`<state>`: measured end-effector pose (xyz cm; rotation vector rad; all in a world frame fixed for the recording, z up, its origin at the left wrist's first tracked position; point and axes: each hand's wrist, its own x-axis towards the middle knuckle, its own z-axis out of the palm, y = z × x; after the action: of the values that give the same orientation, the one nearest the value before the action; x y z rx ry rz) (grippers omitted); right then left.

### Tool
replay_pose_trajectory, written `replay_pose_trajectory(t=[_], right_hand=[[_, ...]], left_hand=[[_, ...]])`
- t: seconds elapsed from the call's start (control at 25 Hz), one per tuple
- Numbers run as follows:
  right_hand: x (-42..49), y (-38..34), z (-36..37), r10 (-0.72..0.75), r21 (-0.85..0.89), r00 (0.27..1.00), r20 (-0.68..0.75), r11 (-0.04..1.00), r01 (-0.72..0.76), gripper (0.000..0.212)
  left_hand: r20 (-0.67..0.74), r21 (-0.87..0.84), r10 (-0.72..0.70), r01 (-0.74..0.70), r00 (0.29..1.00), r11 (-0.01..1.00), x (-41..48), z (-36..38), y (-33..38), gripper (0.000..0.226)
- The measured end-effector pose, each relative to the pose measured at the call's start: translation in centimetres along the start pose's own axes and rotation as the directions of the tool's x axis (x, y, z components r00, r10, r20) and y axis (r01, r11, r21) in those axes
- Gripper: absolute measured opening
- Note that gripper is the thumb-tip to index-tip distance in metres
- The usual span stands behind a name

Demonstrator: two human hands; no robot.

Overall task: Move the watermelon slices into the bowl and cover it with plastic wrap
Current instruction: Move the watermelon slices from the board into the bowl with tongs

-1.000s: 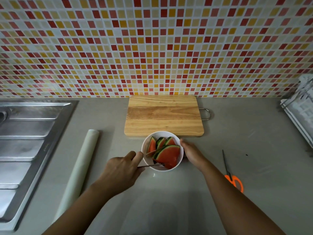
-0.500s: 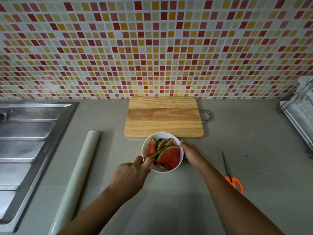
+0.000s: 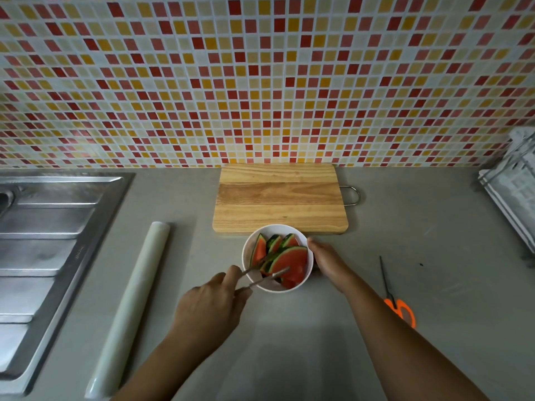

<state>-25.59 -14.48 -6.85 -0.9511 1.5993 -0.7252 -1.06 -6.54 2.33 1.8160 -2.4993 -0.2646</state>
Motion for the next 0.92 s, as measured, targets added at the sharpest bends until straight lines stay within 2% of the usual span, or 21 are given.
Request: replay_pose_trajectory(t=[0.08, 0.6, 0.76, 0.92], right_hand=[[-0.1, -0.1, 0.0, 0.002, -0.011, 1.000, 0.004, 1.000, -0.002, 0.045], [0.1, -0.2, -0.1, -0.004, -0.049, 1.000, 0.011, 0.999, 0.004, 0.043], [0.0, -0.3, 0.0, 0.008, -0.012, 1.000, 0.004, 1.000, -0.008, 0.044], [-0.1, -0.3, 0.0, -0.003, -0.009, 1.000, 0.010, 1.000, 0.003, 0.043]], left_hand=[[-0.027, -0.061, 0.006, -0.008, 1.000, 0.998, 0.4, -0.7, -1.1, 0.041], [0.041, -0.263, 0.108, -0.093, 0.993, 0.960, -0.7, -1.3, -2.4, 0.027], [-0.041, -0.359, 0.063, -0.074, 0.997, 0.930, 0.0, -1.2, -2.2, 0.020], [-0.084, -0.300, 0.013, -0.038, 0.996, 0.953, 0.5, -0.5, -1.6, 0.017]])
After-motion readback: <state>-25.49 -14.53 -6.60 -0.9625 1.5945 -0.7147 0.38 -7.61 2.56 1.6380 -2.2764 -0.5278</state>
